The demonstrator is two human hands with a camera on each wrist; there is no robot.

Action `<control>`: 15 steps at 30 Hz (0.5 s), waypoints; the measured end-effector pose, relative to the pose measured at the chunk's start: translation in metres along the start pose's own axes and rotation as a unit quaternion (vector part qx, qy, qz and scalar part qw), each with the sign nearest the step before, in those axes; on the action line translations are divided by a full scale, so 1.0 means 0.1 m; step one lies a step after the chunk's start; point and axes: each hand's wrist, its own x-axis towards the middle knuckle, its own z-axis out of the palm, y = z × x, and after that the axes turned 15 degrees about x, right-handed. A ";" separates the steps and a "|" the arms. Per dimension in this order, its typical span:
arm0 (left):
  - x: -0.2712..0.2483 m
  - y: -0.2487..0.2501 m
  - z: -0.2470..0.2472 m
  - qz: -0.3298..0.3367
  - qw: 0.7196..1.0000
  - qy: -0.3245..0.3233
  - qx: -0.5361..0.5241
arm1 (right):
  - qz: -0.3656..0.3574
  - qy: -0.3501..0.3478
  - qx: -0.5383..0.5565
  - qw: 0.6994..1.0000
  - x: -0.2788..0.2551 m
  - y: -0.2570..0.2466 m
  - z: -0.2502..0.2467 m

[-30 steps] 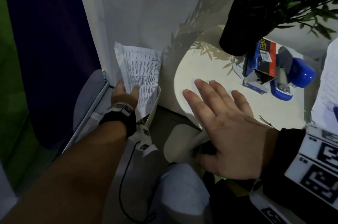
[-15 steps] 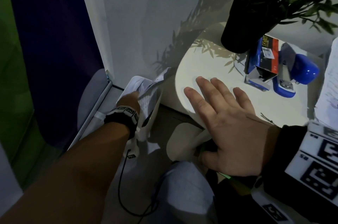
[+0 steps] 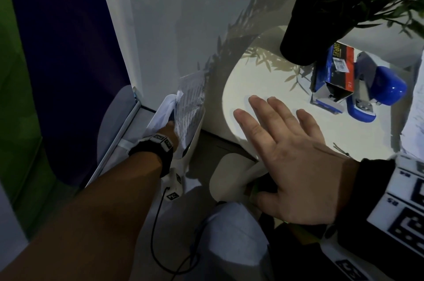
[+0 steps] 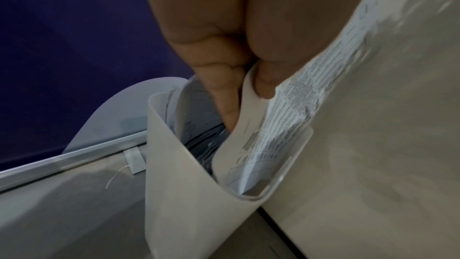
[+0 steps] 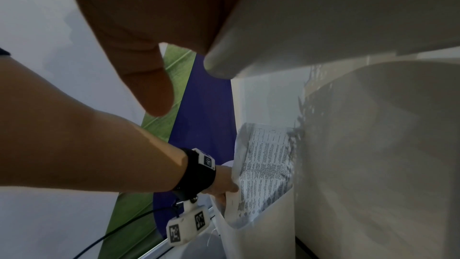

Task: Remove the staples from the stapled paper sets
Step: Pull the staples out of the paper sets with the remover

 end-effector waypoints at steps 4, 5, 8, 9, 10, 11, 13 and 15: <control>0.02 -0.06 0.17 0.011 0.991 -0.124 0.056 | 0.005 0.013 -0.045 0.999 0.01 0.01 0.05; 0.08 -0.06 0.17 0.008 0.990 -0.136 0.040 | 0.005 0.025 -0.046 0.999 0.02 0.03 0.07; 0.01 0.02 -0.05 0.019 0.997 -0.055 -0.060 | 0.008 0.050 -0.057 0.997 0.03 0.05 0.12; -0.01 0.04 -0.15 0.009 0.991 0.007 -0.130 | 0.005 0.060 -0.060 0.996 0.03 0.05 0.12; -0.05 0.04 -0.28 0.004 0.975 0.072 -0.209 | 0.002 0.066 -0.060 0.996 0.03 0.06 0.13; -0.05 0.02 -0.36 -0.003 0.958 0.123 -0.260 | 0.001 0.068 -0.060 0.996 0.03 0.06 0.13; -0.04 -0.01 -0.60 0.004 0.945 0.193 -0.264 | 0.004 0.058 -0.058 0.997 0.02 0.06 0.13; 0.01 -0.03 -0.71 0.030 0.969 0.182 -0.161 | 0.002 0.052 -0.057 0.997 0.03 0.06 0.13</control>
